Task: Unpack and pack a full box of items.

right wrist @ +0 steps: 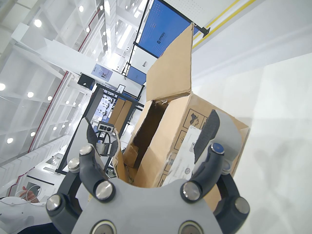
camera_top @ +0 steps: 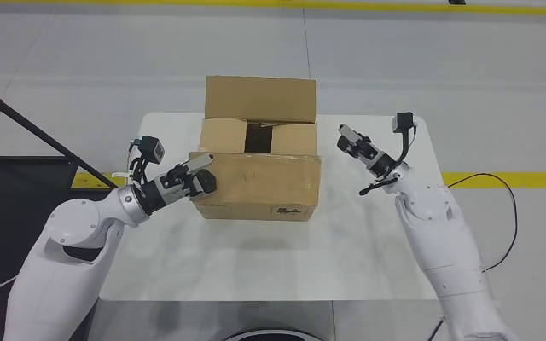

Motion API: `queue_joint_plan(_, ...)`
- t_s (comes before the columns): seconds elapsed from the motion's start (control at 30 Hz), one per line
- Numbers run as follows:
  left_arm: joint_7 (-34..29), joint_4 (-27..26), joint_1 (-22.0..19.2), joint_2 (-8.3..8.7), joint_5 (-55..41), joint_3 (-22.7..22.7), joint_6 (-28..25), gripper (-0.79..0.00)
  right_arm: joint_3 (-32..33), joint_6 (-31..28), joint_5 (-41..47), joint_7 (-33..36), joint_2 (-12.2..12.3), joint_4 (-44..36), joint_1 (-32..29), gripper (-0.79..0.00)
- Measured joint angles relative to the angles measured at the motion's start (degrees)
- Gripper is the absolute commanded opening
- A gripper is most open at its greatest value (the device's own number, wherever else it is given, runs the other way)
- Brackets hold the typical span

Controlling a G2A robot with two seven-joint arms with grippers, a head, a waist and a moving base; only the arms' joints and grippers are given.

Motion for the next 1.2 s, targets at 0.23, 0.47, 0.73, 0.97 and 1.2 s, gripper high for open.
queue_joint_plan(0.23,2.31,0.16,-0.5,-0.24,0.7,1.1,-0.09,0.0,-5.52,-6.14,-0.79,-3.32,-2.47,14.42,9.72,0.0)
queue_joint_plan(0.47,3.93,-0.15,-0.47,-0.4,1.09,1.48,-0.13,0.0,-10.53,-13.02,1.43,-3.44,-5.69,27.86,18.57,0.0)
queue_joint_plan(0.73,4.62,-0.08,-1.05,-0.61,1.06,2.12,-0.52,0.0,-16.68,-12.69,-1.02,-4.33,-10.2,39.3,27.37,0.0)
queue_joint_plan(0.97,5.19,0.47,-1.1,-0.77,0.78,2.31,-0.97,0.0,-20.1,-12.05,-3.37,-6.96,-13.73,45.18,31.38,0.0)
queue_joint_plan(1.2,5.92,1.67,-1.41,-0.94,1.1,2.8,-0.77,0.0,-21.11,-12.82,-3.01,-6.39,-16.15,49.39,33.36,0.0)
